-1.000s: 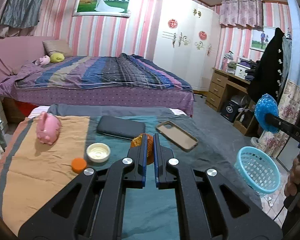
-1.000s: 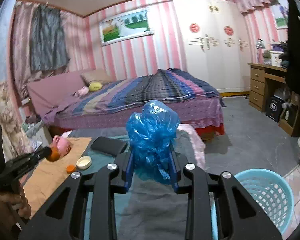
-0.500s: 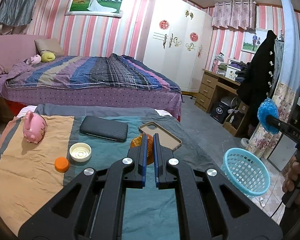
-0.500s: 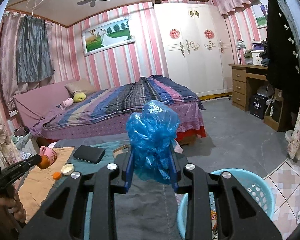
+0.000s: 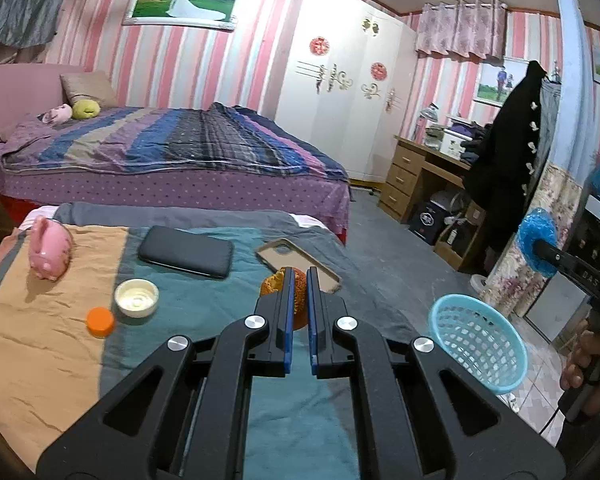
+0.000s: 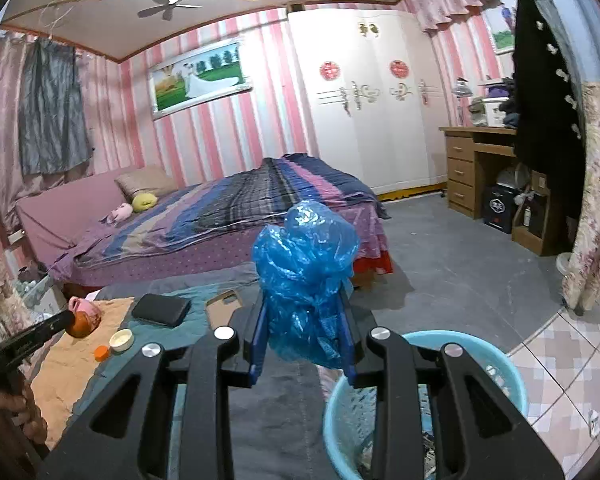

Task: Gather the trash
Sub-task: 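Carry the lid with the left tool while the right tool carries the bag to the basket, then open both tools over the light-blue laundry basket to drop the items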

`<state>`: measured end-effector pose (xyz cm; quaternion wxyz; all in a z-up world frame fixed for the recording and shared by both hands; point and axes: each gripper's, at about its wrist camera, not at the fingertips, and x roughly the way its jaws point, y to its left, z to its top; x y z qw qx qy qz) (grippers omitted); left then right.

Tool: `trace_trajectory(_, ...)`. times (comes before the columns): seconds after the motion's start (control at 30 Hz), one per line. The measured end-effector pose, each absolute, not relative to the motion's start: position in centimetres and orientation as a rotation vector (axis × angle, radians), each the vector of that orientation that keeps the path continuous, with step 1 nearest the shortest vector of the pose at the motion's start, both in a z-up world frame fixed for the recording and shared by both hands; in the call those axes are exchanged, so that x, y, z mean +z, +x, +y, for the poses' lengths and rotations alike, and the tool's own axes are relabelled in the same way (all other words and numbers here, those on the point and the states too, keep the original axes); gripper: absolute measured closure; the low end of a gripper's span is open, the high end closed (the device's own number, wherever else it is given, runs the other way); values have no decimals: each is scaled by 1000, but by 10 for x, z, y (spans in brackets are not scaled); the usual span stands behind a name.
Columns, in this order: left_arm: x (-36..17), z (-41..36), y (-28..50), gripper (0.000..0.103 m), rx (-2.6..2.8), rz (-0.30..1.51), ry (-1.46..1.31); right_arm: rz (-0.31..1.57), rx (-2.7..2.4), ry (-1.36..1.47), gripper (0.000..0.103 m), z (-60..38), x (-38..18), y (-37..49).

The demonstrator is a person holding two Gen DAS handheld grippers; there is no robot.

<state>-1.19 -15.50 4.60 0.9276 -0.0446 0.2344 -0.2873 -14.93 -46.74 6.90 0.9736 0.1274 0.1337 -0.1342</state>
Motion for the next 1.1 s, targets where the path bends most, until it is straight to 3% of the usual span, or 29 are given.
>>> trace_trajectory(0.8, 37, -325, -49, 99, -886, 527, -27, 329, -365, 377, 72, -540, 55, -178)
trace_trajectory(0.9, 30, -347, -50, 99, -908, 571, -47, 349, -401, 380, 65, -555, 49, -178)
trace_trajectory(0.97, 27, -358, -52, 98, -923, 583, -47, 354, -420, 377, 49, -556, 48, -177)
trace_trajectory(1.1, 20, -381, -54, 98, -950, 610, -50, 349, -440, 390, 44, -559, 44, -174)
